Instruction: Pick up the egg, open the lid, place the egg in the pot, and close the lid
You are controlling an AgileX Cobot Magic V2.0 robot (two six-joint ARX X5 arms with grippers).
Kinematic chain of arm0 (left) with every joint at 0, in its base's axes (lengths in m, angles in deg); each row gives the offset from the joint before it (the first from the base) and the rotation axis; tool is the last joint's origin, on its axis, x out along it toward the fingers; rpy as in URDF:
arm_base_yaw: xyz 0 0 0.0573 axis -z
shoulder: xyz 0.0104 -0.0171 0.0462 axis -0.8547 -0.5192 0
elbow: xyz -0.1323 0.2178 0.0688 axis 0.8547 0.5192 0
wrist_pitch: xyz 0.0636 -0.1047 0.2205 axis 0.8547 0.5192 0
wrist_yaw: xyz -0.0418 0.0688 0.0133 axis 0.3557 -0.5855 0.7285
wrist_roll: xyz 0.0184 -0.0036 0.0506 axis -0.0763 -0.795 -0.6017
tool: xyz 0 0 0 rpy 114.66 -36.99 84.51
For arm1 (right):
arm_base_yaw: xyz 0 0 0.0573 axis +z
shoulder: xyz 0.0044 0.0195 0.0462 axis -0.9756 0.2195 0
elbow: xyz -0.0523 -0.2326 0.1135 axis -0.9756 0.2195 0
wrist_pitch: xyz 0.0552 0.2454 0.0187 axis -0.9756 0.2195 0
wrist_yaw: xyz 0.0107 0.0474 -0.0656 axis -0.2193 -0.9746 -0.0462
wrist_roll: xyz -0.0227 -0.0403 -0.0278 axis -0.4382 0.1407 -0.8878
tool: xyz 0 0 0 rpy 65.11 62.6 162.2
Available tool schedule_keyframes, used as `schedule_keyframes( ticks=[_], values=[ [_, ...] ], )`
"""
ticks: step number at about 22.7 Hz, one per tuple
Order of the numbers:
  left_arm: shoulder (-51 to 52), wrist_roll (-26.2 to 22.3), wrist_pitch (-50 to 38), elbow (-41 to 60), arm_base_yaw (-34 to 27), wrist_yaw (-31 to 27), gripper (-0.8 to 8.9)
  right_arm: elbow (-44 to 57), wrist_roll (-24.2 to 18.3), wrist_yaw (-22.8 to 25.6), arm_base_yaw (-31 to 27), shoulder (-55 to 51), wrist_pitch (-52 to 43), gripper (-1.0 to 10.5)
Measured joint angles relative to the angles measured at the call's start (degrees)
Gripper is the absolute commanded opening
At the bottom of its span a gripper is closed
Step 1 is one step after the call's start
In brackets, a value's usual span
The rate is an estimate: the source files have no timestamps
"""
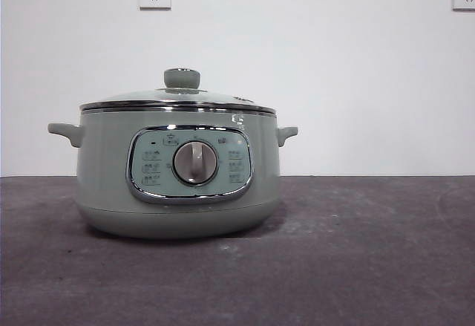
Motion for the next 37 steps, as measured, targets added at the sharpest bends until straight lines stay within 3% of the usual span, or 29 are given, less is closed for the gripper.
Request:
schedule_keyframes(
  ticks=[17,21,22,25,26,30,37],
  values=[
    [0.0,0.9,0.0,0.0,0.0,0.1,-0.03,0.0,-0.3,0.0,0.0,0.0,0.0,0.0],
    [0.0,0.9,0.0,0.0,0.0,0.1,-0.03,1.0,-7.2,-0.6,-7.6,-2.5,-4.3,0.0],
    [0.0,0.9,0.0,0.0,0.0,0.1,-0.02,2.7,-8.0,-2.6,-11.4,-4.3,-8.4,0.0],
    [0.0,0.9,0.0,0.0,0.0,0.1,-0.03,13.3,-8.9,-14.7,-23.2,-12.0,-21.1,0.0],
    [0.0,0.9,0.0,0.0,0.0,0.1,-0.02,18.1,-9.1,-15.7,-26.6,-15.0,-25.0,0.0],
    [0.0,0.9,0.0,0.0,0.0,0.1,-0.03,36.9,-9.9,-16.0,-34.2,-25.6,-39.8,0.0],
    [0.0,0.9,0.0,0.0,0.0,0.1,-0.03,61.8,-9.7,-14.1,-35.6,-37.6,-55.2,0.0]
  ],
)
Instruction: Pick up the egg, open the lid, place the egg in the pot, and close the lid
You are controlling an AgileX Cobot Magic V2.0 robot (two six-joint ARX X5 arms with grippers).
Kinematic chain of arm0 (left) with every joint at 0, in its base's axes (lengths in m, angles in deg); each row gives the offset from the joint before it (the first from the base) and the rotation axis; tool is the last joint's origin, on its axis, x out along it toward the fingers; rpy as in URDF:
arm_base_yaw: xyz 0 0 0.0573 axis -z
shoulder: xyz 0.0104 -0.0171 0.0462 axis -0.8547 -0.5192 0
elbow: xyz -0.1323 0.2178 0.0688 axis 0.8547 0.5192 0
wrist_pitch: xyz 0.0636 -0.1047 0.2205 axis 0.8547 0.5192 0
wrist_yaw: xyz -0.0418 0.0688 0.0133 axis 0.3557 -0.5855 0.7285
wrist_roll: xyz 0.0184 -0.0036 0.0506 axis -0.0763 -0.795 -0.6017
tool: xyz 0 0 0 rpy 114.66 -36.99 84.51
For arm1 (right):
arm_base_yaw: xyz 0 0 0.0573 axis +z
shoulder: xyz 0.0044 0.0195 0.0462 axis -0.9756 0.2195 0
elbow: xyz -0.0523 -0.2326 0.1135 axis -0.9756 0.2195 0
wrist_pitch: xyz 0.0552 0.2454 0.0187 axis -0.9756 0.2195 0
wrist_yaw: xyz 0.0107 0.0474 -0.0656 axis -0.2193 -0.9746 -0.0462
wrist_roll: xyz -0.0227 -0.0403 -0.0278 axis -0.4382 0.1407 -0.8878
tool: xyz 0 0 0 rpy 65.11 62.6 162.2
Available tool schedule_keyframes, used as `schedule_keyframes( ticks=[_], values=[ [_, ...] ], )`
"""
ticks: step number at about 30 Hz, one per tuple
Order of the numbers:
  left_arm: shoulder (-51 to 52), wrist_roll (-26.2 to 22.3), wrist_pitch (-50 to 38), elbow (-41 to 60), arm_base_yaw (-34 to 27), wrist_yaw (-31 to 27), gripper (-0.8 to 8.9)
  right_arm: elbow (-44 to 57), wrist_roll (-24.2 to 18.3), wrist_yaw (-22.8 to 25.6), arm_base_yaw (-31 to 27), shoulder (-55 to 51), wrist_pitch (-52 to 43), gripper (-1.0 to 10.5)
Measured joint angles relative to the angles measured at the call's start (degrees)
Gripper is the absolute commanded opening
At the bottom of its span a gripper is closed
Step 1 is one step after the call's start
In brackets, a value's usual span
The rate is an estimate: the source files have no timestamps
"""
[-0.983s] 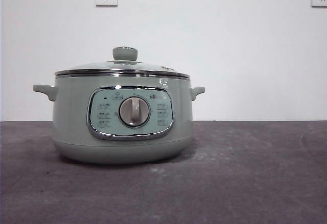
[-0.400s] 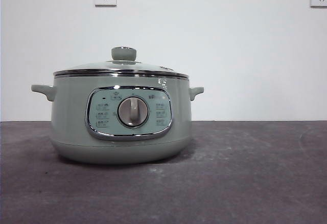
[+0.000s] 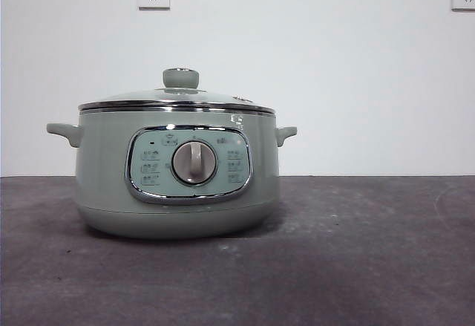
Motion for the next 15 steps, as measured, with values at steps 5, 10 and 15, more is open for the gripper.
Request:
schedule_keyframes(
  ticks=[5,10,15],
  values=[
    [0.0,0.0,0.0,0.0,0.0,0.0,-0.03,14.1,4.9,8.9,0.0,-8.5,-8.8,0.0],
    [0.0,0.0,0.0,0.0,0.0,0.0,-0.02,22.9,8.3,12.6,0.0,-15.3,-10.6,0.0],
    [0.0,0.0,0.0,0.0,0.0,0.0,-0.02,27.9,9.9,15.5,0.0,-19.7,-10.9,0.0]
  ],
)
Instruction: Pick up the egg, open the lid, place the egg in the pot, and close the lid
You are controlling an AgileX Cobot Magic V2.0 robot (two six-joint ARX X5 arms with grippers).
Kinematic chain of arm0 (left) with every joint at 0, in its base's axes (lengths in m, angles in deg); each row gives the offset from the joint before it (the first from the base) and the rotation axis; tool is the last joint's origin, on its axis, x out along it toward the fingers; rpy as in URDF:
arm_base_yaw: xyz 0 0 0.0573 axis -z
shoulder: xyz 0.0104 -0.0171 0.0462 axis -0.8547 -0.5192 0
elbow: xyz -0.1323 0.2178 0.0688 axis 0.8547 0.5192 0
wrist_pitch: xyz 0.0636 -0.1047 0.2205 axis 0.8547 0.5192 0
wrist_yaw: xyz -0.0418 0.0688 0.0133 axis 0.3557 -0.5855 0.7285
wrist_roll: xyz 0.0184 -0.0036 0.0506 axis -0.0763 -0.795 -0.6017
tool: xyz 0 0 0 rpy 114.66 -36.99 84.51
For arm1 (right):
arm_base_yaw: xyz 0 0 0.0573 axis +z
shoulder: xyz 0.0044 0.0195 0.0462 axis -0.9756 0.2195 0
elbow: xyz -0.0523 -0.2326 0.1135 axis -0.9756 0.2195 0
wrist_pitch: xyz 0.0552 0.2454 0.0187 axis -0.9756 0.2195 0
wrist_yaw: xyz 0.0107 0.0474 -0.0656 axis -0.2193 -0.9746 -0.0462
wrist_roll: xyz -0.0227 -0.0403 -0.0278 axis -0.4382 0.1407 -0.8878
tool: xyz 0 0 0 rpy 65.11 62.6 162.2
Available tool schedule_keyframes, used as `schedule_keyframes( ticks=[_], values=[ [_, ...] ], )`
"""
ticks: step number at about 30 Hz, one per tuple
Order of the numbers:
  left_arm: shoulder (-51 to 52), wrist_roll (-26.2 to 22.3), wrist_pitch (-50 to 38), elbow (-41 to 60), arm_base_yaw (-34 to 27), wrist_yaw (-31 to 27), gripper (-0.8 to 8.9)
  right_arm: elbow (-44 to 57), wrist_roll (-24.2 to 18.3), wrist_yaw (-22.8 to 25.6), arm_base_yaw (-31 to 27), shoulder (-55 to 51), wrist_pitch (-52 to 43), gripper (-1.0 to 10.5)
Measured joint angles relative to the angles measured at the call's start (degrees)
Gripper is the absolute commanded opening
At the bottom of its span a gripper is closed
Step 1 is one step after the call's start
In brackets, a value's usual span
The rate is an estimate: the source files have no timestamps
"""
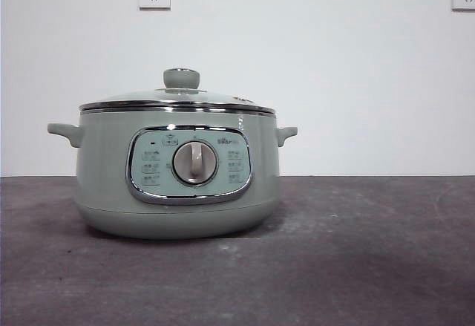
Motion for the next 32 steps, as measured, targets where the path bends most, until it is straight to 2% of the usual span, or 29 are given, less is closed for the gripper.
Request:
schedule_keyframes(
  ticks=[3,11,32],
  values=[
    [0.0,0.0,0.0,0.0,0.0,0.0,-0.02,2.1,1.4,1.7,0.0,-1.2,0.0,0.0],
    [0.0,0.0,0.0,0.0,0.0,0.0,-0.03,6.4,2.9,1.7,0.0,-3.6,0.0,0.0],
    [0.0,0.1,0.0,0.0,0.0,-0.1,-0.03,6.6,4.1,1.8,0.0,-3.6,-0.6,0.0]
  ],
)
